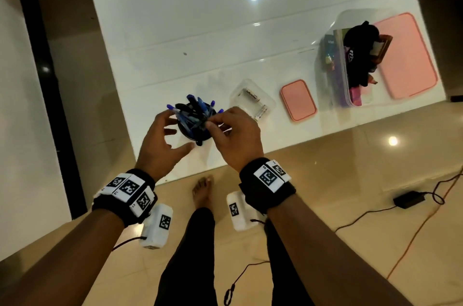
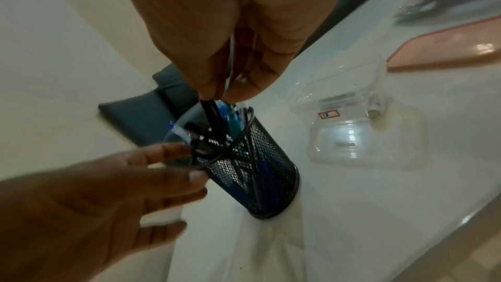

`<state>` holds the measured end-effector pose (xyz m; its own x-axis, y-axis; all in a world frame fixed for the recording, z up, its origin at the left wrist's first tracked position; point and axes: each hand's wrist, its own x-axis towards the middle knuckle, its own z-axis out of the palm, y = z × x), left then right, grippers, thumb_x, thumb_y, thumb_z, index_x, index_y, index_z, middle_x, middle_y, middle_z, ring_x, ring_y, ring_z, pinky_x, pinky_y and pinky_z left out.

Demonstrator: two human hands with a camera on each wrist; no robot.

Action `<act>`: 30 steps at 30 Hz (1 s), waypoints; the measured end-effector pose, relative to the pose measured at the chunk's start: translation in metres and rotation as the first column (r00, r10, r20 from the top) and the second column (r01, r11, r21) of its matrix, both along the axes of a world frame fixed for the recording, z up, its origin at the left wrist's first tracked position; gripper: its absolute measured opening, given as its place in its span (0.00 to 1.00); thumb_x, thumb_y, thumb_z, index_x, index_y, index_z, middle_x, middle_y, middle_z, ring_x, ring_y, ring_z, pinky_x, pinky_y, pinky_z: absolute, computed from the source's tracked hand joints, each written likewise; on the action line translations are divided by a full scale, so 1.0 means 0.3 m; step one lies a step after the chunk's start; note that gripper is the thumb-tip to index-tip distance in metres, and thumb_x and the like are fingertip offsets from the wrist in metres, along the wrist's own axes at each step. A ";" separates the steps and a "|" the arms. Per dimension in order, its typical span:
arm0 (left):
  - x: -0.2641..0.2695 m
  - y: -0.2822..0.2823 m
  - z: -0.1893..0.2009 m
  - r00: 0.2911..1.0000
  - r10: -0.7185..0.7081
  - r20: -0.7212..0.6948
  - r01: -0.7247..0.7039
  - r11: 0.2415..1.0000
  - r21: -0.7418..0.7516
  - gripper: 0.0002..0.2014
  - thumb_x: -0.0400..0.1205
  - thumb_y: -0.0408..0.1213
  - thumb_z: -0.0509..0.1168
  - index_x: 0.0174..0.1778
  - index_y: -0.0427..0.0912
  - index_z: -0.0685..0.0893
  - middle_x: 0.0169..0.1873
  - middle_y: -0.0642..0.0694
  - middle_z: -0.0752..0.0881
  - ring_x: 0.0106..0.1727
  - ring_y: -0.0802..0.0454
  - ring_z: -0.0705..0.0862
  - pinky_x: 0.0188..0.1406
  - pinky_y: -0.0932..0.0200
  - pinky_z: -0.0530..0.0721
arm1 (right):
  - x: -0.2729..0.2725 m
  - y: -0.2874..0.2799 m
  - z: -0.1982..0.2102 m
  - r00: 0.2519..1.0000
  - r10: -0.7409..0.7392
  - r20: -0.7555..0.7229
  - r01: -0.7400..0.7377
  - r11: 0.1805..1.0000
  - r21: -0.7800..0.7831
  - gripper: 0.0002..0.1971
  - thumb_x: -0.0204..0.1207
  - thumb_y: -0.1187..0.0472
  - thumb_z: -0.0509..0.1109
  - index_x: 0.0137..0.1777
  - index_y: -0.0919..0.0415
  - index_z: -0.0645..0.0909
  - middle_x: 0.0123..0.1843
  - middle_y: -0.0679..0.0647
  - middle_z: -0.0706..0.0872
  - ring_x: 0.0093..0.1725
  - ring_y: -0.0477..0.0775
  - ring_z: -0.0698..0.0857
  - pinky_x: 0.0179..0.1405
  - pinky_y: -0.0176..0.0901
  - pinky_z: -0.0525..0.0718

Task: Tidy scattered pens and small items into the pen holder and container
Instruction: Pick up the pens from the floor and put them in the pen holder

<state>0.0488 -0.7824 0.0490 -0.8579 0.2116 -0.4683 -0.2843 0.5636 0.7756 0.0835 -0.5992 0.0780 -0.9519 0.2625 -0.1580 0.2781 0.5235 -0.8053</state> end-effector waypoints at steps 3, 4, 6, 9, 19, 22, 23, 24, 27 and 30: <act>0.043 0.008 -0.009 0.992 0.127 0.020 -0.125 0.989 -0.073 0.33 0.74 0.35 0.77 0.72 0.51 0.70 0.61 0.52 0.78 0.55 0.57 0.81 0.50 0.56 0.82 | 0.048 0.066 -0.007 0.994 -0.109 -0.001 0.108 0.984 -0.138 0.04 0.77 0.57 0.73 0.46 0.56 0.89 0.42 0.49 0.86 0.38 0.44 0.84 0.40 0.42 0.86; 0.066 0.013 -0.013 0.980 0.193 0.049 -0.188 0.978 -0.091 0.30 0.75 0.33 0.75 0.70 0.49 0.71 0.59 0.50 0.80 0.52 0.57 0.82 0.50 0.54 0.83 | 0.071 0.101 -0.011 0.993 -0.115 0.029 0.118 0.980 -0.159 0.04 0.77 0.56 0.73 0.45 0.55 0.88 0.42 0.48 0.87 0.39 0.44 0.84 0.42 0.43 0.86; 0.122 0.045 -0.032 0.939 0.318 0.133 -0.302 0.944 -0.130 0.20 0.78 0.32 0.72 0.64 0.47 0.75 0.55 0.44 0.82 0.46 0.54 0.83 0.47 0.51 0.83 | 0.127 0.206 -0.035 0.989 -0.102 0.109 0.122 0.975 -0.187 0.05 0.77 0.55 0.72 0.46 0.54 0.88 0.43 0.48 0.88 0.40 0.45 0.85 0.45 0.46 0.86; 0.219 0.129 -0.054 0.898 0.362 0.250 -0.325 0.929 -0.178 0.09 0.81 0.29 0.67 0.55 0.43 0.80 0.47 0.40 0.84 0.48 0.41 0.84 0.41 0.54 0.80 | 0.229 0.396 -0.082 0.977 -0.049 0.210 0.089 0.979 -0.184 0.06 0.78 0.55 0.72 0.49 0.54 0.88 0.45 0.48 0.89 0.41 0.45 0.85 0.47 0.44 0.85; 0.429 1.037 -0.038 0.905 -0.258 0.337 0.325 0.932 -0.158 0.07 0.75 0.35 0.71 0.42 0.54 0.83 0.39 0.49 0.88 0.44 0.46 0.87 0.50 0.50 0.83 | 0.556 1.236 -0.103 0.881 0.110 0.460 -0.068 0.992 -0.106 0.07 0.76 0.56 0.69 0.50 0.49 0.88 0.47 0.46 0.89 0.44 0.45 0.83 0.46 0.34 0.75; 0.416 1.408 -0.023 0.853 -0.428 0.298 0.475 0.873 -0.107 0.13 0.77 0.30 0.69 0.42 0.56 0.82 0.40 0.50 0.87 0.45 0.47 0.86 0.50 0.54 0.82 | 0.596 1.496 -0.074 0.860 0.062 0.507 -0.036 0.997 -0.062 0.07 0.77 0.54 0.68 0.50 0.47 0.87 0.47 0.46 0.89 0.48 0.48 0.84 0.48 0.40 0.79; 0.407 1.513 -0.019 0.843 -0.457 0.283 0.497 0.863 -0.086 0.13 0.77 0.29 0.69 0.42 0.55 0.82 0.40 0.50 0.87 0.45 0.48 0.85 0.50 0.55 0.81 | 0.601 1.565 -0.062 0.862 0.036 0.506 -0.011 0.999 -0.053 0.07 0.77 0.53 0.68 0.51 0.46 0.87 0.47 0.45 0.89 0.47 0.49 0.84 0.48 0.41 0.79; 0.392 1.621 -0.013 0.837 -0.478 0.265 0.511 0.857 -0.070 0.12 0.77 0.28 0.69 0.43 0.54 0.82 0.41 0.49 0.87 0.45 0.48 0.85 0.49 0.56 0.81 | 0.602 1.636 -0.052 0.867 -0.002 0.499 0.027 0.999 -0.043 0.07 0.78 0.53 0.67 0.51 0.46 0.87 0.47 0.45 0.88 0.47 0.49 0.84 0.47 0.40 0.79; 0.331 1.948 -0.002 0.844 -0.490 0.221 0.504 0.864 -0.009 0.09 0.78 0.28 0.67 0.46 0.47 0.84 0.43 0.50 0.88 0.46 0.51 0.85 0.49 0.61 0.79 | 0.583 1.858 -0.040 0.866 -0.137 0.482 0.169 0.985 -0.023 0.08 0.78 0.52 0.68 0.52 0.48 0.87 0.47 0.47 0.88 0.46 0.50 0.84 0.44 0.38 0.75; 0.257 2.207 0.005 0.863 -0.471 0.185 0.474 0.880 0.028 0.07 0.79 0.29 0.67 0.49 0.45 0.85 0.42 0.51 0.87 0.44 0.52 0.85 0.48 0.60 0.80 | 0.534 2.054 -0.037 0.851 -0.278 0.445 0.316 0.949 -0.013 0.07 0.77 0.54 0.70 0.50 0.48 0.88 0.47 0.46 0.90 0.46 0.48 0.84 0.44 0.36 0.75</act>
<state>0.1260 -0.1201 0.0505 -0.5572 0.5602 -0.6130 -0.1150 0.6790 0.7251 0.2438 0.0169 0.0671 -0.6612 0.4892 -0.5688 0.7395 0.2971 -0.6041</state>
